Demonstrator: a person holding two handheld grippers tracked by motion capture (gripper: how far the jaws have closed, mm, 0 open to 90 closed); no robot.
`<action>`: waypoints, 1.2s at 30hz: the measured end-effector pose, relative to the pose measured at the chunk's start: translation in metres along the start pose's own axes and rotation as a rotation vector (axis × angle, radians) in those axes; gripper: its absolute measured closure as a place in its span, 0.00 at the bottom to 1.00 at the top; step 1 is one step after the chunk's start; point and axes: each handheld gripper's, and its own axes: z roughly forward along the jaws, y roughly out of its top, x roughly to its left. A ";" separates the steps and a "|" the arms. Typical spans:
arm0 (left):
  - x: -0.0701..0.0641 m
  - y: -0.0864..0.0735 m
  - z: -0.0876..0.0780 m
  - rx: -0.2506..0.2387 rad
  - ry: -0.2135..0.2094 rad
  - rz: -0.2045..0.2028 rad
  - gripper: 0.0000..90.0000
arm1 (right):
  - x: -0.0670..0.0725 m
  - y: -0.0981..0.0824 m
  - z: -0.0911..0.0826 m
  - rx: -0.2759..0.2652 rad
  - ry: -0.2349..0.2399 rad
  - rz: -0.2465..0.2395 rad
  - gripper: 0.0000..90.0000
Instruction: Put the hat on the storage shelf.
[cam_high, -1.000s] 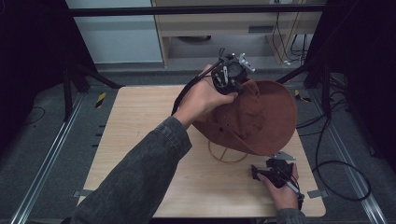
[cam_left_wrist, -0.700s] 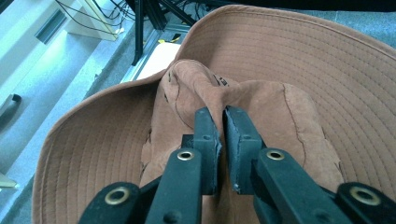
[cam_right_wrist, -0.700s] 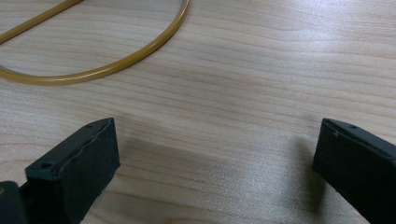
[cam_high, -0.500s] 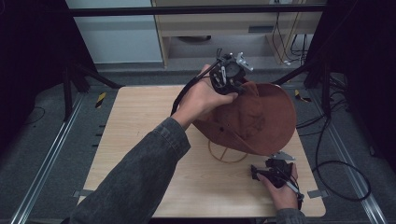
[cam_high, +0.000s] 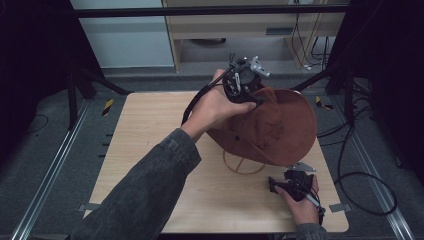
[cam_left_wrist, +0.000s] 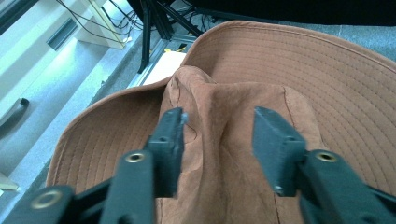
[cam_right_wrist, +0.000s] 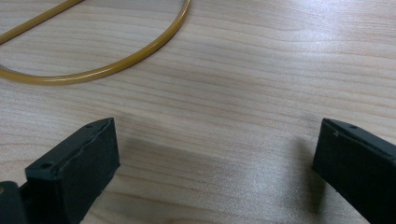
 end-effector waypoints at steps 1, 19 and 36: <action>0.000 0.000 0.000 0.000 0.000 0.000 0.51 | 0.000 0.000 0.000 0.000 0.000 0.000 0.01; -0.010 -0.010 -0.005 -0.018 -0.027 -0.020 0.14 | 0.000 0.000 0.000 -0.001 0.004 -0.001 0.01; -0.009 -0.037 -0.048 -0.098 0.005 -0.036 0.10 | 0.000 0.000 0.000 -0.001 0.003 -0.002 0.01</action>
